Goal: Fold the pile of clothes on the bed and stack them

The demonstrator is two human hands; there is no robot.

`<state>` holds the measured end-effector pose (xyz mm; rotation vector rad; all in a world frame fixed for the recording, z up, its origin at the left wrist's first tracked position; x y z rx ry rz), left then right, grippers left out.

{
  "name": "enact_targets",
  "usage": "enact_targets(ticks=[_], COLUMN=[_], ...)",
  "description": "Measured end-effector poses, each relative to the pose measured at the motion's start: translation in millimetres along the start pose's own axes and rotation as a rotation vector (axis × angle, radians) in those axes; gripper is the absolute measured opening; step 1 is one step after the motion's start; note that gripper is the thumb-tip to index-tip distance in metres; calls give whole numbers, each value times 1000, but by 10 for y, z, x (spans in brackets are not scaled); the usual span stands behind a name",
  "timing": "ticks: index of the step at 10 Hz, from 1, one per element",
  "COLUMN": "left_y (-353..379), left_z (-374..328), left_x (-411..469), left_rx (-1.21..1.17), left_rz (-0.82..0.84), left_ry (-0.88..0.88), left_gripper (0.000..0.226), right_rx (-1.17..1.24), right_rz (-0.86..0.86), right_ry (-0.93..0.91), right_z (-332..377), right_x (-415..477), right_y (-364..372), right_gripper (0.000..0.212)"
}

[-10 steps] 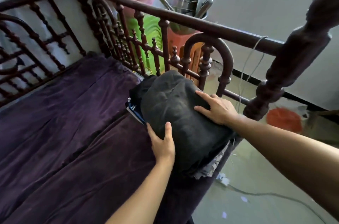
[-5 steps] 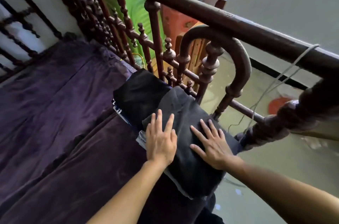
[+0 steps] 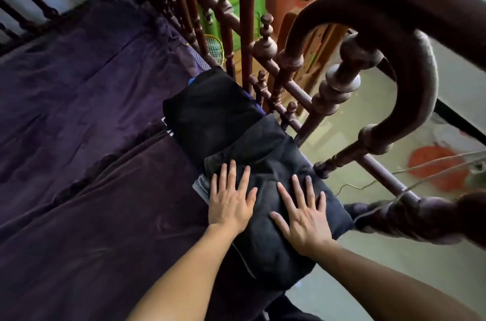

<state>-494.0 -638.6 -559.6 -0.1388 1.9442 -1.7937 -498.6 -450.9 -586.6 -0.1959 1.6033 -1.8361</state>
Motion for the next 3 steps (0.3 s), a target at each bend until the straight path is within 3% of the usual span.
enact_targets(ticks=[2,3], left_y=[-196,-323], left_z=[0,-31], left_x=[-126,-325], left_rx=[10,-61], left_rz=[4,-71], left_ry=[-1,-13], left_gripper=[59,59], right_rx=[58,368], right_rz=[160,-84], right_ry=[-30,-139], right_z=[115,277], right_x=[-6,115], right_y=[-577,-1466], right_gripper=[71,34])
Point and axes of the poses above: each hand's wrist, its own x-axis towards the middle knuckle, its own y-axis out of the palm, z = x × y, the point moved 4 cm from there along x, towards the middle knuckle, and after that the axes turned 14 degrees about -y, right-handed, at the moved point
